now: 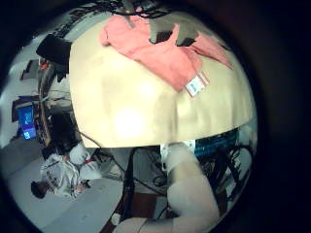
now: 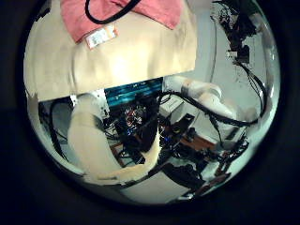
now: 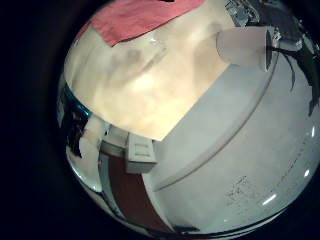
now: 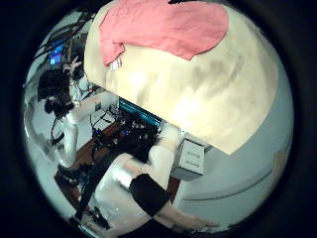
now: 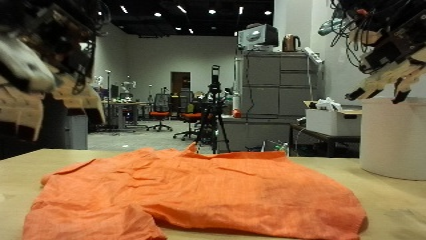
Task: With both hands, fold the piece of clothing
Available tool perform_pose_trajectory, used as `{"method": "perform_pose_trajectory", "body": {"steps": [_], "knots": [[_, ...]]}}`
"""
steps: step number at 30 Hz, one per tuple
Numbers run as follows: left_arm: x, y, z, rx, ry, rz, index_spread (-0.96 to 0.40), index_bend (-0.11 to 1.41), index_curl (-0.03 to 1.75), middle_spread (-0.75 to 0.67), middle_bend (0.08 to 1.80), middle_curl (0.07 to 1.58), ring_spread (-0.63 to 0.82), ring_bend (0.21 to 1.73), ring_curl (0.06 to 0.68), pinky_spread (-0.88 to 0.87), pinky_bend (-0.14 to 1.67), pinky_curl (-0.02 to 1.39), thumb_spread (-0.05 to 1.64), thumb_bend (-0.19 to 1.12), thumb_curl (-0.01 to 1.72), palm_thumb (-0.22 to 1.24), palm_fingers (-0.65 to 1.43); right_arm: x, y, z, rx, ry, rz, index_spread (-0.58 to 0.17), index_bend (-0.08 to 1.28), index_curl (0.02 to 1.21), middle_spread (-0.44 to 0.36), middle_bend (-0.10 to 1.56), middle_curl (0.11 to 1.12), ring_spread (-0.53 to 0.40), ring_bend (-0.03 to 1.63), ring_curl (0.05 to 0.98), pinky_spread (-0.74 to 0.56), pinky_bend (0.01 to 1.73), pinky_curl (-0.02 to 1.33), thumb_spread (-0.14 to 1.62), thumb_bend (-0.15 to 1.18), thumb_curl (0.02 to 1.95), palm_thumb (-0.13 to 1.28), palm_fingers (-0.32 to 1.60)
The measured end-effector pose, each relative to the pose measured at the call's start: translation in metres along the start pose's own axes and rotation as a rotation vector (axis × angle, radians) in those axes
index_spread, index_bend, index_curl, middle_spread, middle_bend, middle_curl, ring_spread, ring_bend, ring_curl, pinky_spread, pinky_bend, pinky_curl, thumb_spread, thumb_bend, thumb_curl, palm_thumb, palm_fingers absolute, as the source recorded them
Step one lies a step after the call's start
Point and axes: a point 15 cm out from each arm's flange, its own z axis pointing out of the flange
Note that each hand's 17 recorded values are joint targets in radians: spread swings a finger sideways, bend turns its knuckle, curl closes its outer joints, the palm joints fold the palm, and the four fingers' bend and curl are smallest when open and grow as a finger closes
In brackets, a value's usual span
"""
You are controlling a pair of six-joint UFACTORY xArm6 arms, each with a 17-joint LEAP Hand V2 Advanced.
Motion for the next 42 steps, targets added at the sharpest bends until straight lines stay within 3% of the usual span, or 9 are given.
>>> {"method": "perform_pose_trajectory", "body": {"steps": [6,17,21,22,24,29,30,37,42], "knots": [[-0.026,-0.037,0.018,0.063,-0.146,0.057,0.11,0.13,0.26,0.19,0.24,0.34,0.43,0.49,0.224,0.41,0.33,0.33,0.89,-0.03,0.32,0.23,0.13,-0.005,0.009,0.003,-0.029,-0.025,0.025,-0.387,0.18,0.3,0.124,0.18,0.26,0.279,0.21,0.265,0.35,0.32,0.33,1.07,-0.02,0.26,0.28,0.01],[-0.064,-0.068,0.054,-0.066,-0.29,0.084,0.17,0.15,0.23,0.36,0.2,0.32,0.54,0.46,0.211,0.41,0.47,0.37,0.89,-0.03,0.32,0.24,-0.04,-0.006,0.006,0.007,-0.041,-0.029,0.038,-0.393,0.18,0.31,0.125,0.18,0.27,0.278,0.19,0.261,0.35,0.3,0.33,1.07,-0.02,0.26,0.28,0.02],[-0.07,-0.093,0.054,0.025,-0.341,0.096,0.18,0.15,0.24,0.25,0.19,0.33,0.56,0.42,0.197,0.45,0.42,0.34,0.89,-0.03,0.32,0.24,-0.07,-0.006,0.0,0.013,-0.059,-0.035,0.032,-0.394,0.18,0.31,0.125,0.18,0.27,0.278,0.19,0.257,0.35,0.3,0.33,1.07,-0.02,0.26,0.28,0.02],[-0.071,-0.097,0.055,0.04,-0.346,0.1,0.17,0.16,0.24,0.39,0.13,0.3,0.58,0.46,0.208,0.46,0.4,0.34,0.89,-0.03,0.32,0.25,-0.09,-0.005,-0.001,0.013,-0.058,-0.035,0.031,-0.395,0.18,0.31,0.125,0.18,0.27,0.276,0.19,0.256,0.35,0.3,0.33,1.07,-0.02,0.26,0.28,0.01],[-0.068,-0.098,0.062,0.024,-0.35,0.116,0.17,0.14,0.24,0.45,0.16,0.29,0.6,0.49,0.217,0.48,0.4,0.33,0.89,-0.03,0.32,0.25,-0.06,-0.005,-0.002,0.015,-0.064,-0.038,0.033,-0.395,0.18,0.31,0.124,0.18,0.27,0.276,0.19,0.253,0.35,0.3,0.33,1.07,-0.02,0.26,0.28,0.01],[-0.064,-0.101,0.07,-0.01,-0.351,0.13,0.17,0.14,0.24,0.35,0.21,0.3,0.59,0.42,0.198,0.48,0.4,0.33,0.89,-0.03,0.32,0.25,-0.06,-0.004,-0.005,0.02,-0.083,-0.046,0.029,-0.396,0.18,0.31,0.124,0.18,0.27,0.275,0.19,0.25,0.35,0.3,0.33,1.07,-0.02,0.26,0.28,0.01],[-0.063,-0.101,0.072,-0.018,-0.35,0.132,0.17,0.13,0.23,0.42,0.2,0.29,0.61,0.42,0.2,0.49,0.4,0.33,0.89,-0.03,0.32,0.25,-0.06,-0.004,-0.005,0.021,-0.085,-0.047,0.029,-0.396,0.18,0.31,0.124,0.18,0.27,0.275,0.19,0.25,0.35,0.3,0.33,1.07,-0.02,0.26,0.28,0.01],[-0.064,-0.101,0.088,-0.089,-0.339,0.128,0.16,0.16,0.24,0.48,0.11,0.21,0.63,0.47,0.215,0.5,0.41,0.33,0.89,-0.03,0.32,0.25,-0.12,-0.004,-0.007,0.024,-0.094,-0.05,0.027,-0.39,0.18,0.31,0.113,0.17,0.27,0.269,0.2,0.252,0.35,0.3,0.33,1.07,-0.02,0.26,0.28,0.01],[-0.065,-0.1,0.095,-0.111,-0.341,0.119,0.17,0.13,0.23,0.45,0.19,0.23,0.6,0.47,0.217,0.49,0.37,0.31,0.89,-0.03,0.32,0.25,-0.07,-0.004,-0.007,0.023,-0.092,-0.049,0.027,-0.386,0.18,0.31,0.111,0.17,0.27,0.268,0.2,0.253,0.35,0.3,0.33,1.07,-0.02,0.26,0.28,0.01]]}}
